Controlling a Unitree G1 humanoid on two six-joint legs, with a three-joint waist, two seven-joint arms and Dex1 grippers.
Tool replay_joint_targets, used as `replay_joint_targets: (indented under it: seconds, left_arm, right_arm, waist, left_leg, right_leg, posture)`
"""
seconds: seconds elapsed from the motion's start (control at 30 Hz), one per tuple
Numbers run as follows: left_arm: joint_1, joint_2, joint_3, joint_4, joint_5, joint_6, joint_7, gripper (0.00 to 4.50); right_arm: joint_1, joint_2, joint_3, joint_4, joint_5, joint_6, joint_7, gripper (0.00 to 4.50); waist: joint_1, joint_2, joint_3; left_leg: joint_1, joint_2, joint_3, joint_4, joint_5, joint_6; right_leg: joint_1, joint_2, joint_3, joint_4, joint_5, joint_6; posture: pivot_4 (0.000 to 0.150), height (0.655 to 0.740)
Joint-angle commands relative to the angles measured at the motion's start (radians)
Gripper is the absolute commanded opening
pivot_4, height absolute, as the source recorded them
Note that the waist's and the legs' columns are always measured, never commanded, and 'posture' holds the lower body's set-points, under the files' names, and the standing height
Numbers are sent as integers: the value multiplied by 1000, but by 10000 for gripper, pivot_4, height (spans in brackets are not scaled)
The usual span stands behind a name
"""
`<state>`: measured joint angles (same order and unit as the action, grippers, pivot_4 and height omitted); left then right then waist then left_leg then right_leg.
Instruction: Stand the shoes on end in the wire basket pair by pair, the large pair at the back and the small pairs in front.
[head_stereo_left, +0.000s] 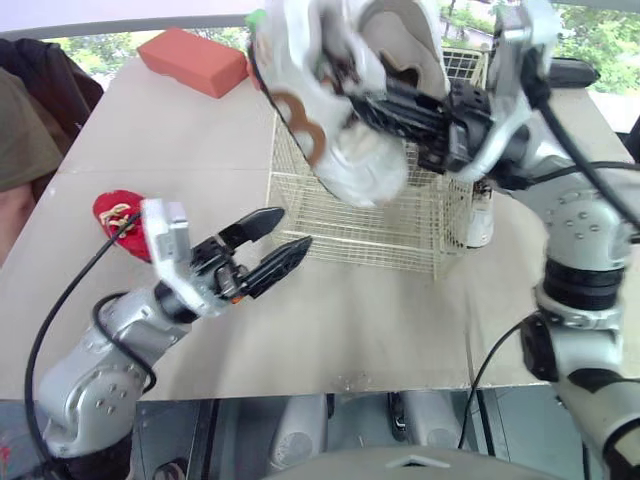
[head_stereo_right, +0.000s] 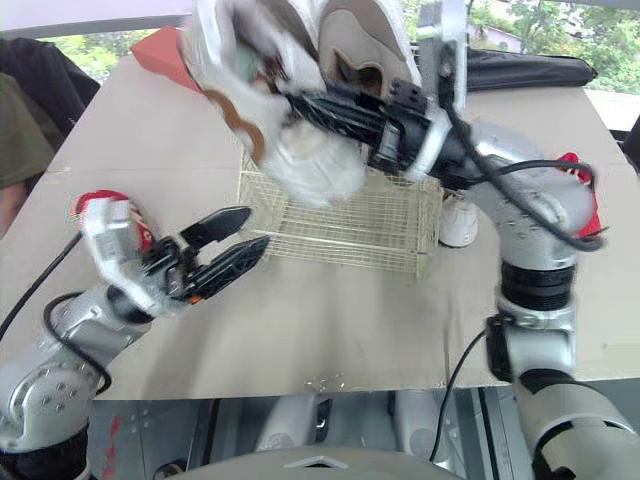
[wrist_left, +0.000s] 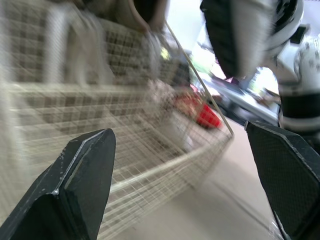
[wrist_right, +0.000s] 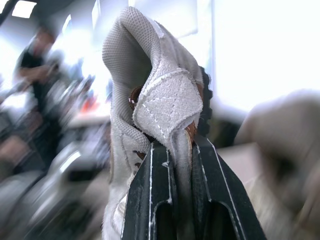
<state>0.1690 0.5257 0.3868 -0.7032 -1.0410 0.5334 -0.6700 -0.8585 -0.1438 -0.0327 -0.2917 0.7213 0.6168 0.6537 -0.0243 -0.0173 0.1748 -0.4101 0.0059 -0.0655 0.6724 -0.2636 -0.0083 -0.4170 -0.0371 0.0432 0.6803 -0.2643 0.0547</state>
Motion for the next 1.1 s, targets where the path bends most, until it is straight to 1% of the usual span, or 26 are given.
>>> replay_joint_targets:
  seconds: [0.03,0.07,0.13,0.2,0.3,0.37,0.5,0.57,0.6,0.63,0.73,0.8,0.83,0.9,0.93,1.0,1.03,1.1]
  left_arm:
    - [50,-14,48,-37,26,-73,-7,44575]
    - [63,-15,51,-36,34,-86,-12,44575]
    - [77,-29,56,-43,35,-113,-2,44575]
    - [97,-36,56,-58,42,-135,-5,44575]
    - [136,-44,62,-74,52,-164,-6,44575]
    - [165,-51,67,-87,52,-180,4,44575]
    - [198,-52,74,-93,58,-208,4,44575]
    - [222,-59,82,-97,72,-230,3,44575]
    - [233,-62,84,-98,70,-237,4,44575]
    - [243,-65,83,-100,73,-244,2,44575]
    - [266,-78,74,-104,83,-263,5,44575]
    - [269,-86,67,-107,89,-272,13,44575]
    - [269,-88,66,-107,91,-275,15,44575]
    - [268,-91,60,-109,96,-282,23,44575]
    - [267,-91,58,-111,98,-285,27,45000]
    - [268,-91,55,-112,101,-289,33,45000]
    - [269,-92,54,-112,102,-291,35,45000]
    - [272,-94,52,-111,101,-295,40,45000]
  right_arm:
    - [27,95,116,50,-229,-285,-83,0]
    - [40,117,149,75,-288,-358,-94,0]
    - [83,165,200,159,-409,-548,-121,0]
    - [110,187,238,268,-530,-743,-154,0]
    - [108,200,252,406,-634,-932,-201,0]
    - [98,214,245,487,-651,-1010,-216,0]
    - [81,233,238,565,-674,-1097,-242,0]
    - [90,256,247,595,-677,-1115,-254,0]
    - [97,266,253,611,-680,-1118,-258,0]
    - [107,279,254,629,-678,-1123,-265,0]
    - [135,303,255,718,-687,-1152,-278,0]
    - [138,300,258,789,-701,-1183,-280,0]
    - [138,298,259,818,-704,-1196,-278,0]
    - [145,292,256,876,-710,-1201,-274,0]
    - [152,287,257,891,-710,-1207,-264,7121]
    - [172,279,260,880,-692,-1192,-232,14539]
    - [186,274,264,862,-680,-1182,-209,20252]
    - [217,266,274,810,-642,-1124,-151,29427]
  waist:
    - [3,-1,-1]
    - [0,-2,-2]
    - [1,-2,-2]
    - [2,-2,-2]
    - [-3,-2,-2]
    - [-10,-3,-2]
    - [-20,-6,-4]
    - [-22,-6,-4]
    - [-22,-6,-4]
    - [-23,-6,-4]
    - [-26,-6,-6]
    - [-26,-9,-8]
    - [-27,-9,-8]
    - [-30,-11,-10]
    - [-33,-12,-10]
    - [-37,-14,-13]
    - [-36,-14,-13]
    - [-35,-14,-15]
  left_leg:
    - [0,0,0,0,0,0]
    - [1,0,0,0,0,0]
    - [7,-2,3,-4,0,0]
    - [10,-2,5,-4,0,1]
    - [11,-2,5,-4,0,0]
    - [11,-2,6,-4,0,0]
    - [16,0,4,-5,-2,3]
    - [24,0,5,-5,-2,3]
    - [31,0,6,-7,-2,4]
    - [33,0,6,-7,-2,4]
    - [34,2,6,-8,-2,4]
    - [36,2,6,-8,-2,3]
    - [39,2,6,-8,-2,4]
    - [51,2,7,-10,-3,4]
    - [54,4,7,-11,-3,4]
    - [63,5,7,-14,-3,3]
    - [66,5,7,-17,-3,3]
    - [66,5,6,-18,-3,3]
  right_leg:
    - [0,0,0,0,0,0]
    - [0,0,0,0,0,0]
    - [5,1,2,-1,0,0]
    - [7,1,3,-2,0,0]
    - [8,1,4,-2,0,0]
    - [8,1,4,-1,0,0]
    - [11,3,4,-1,1,-2]
    - [18,3,5,-1,1,-3]
    - [25,3,5,-2,1,-3]
    - [26,3,6,-2,0,-4]
    - [26,5,7,-2,0,-4]
    - [28,6,6,-2,0,-5]
    - [32,6,6,-3,-1,-6]
    - [43,5,8,-7,-2,-8]
    - [46,5,8,-9,-2,-8]
    - [57,5,9,-15,-3,-8]
    - [60,3,9,-18,-5,-5]
    - [60,2,10,-19,-5,-5]
  posture:
    - [1500,7400]
    - [1500,7400]
    - [1500,7400]
    - [1500,7400]
    - [1500,7400]
    - [1500,7400]
    - [1500,7400]
    - [1500,7400]
    - [1500,7400]
    - [1500,7400]
    - [1500,7400]
    - [1500,7400]
    - [1500,7400]
    - [1500,7400]
    - [1500,7400]
    - [1500,7400]
    - [1500,7400]
    - [1500,7400]
